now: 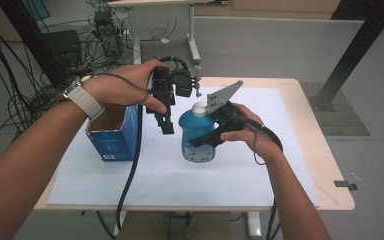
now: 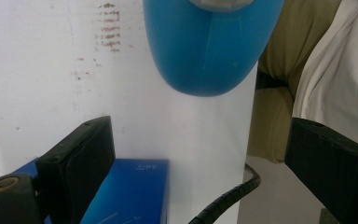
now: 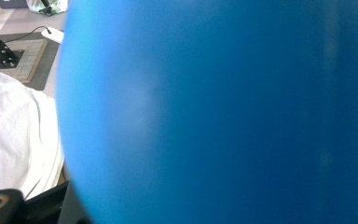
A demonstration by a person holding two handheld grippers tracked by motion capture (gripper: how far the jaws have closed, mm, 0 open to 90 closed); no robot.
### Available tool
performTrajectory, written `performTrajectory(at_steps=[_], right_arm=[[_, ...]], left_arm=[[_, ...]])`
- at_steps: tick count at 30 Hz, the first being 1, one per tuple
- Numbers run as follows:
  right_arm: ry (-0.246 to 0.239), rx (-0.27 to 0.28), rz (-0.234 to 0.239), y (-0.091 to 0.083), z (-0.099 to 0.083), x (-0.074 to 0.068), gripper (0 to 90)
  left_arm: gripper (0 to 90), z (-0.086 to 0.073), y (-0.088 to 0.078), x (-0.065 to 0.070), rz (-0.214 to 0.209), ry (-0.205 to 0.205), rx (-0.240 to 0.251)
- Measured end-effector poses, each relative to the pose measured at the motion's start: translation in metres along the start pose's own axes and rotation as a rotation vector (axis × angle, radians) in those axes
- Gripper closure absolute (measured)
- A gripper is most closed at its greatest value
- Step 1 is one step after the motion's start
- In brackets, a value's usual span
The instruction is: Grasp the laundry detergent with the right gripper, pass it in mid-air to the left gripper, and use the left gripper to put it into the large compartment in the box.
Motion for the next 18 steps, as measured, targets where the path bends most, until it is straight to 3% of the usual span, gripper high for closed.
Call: performTrajectory(at_steps=[18], right_arm=[[-0.005,0.006,0.011,0.0068,0.0071,0.0028,43.5]], left_arm=[[8.5,0.0073,-0.0101,-0.0009,0.022,-0.003,0.013]])
Point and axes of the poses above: each handheld gripper's, and its own axes: y roughly forward along the jaws, z roughly out of its top, x roughly to its right, the point moved 10 cm from there along y, roughly forward along the jaws, and after that the axes turned 8 degrees about -x, right-handed, at the moved point
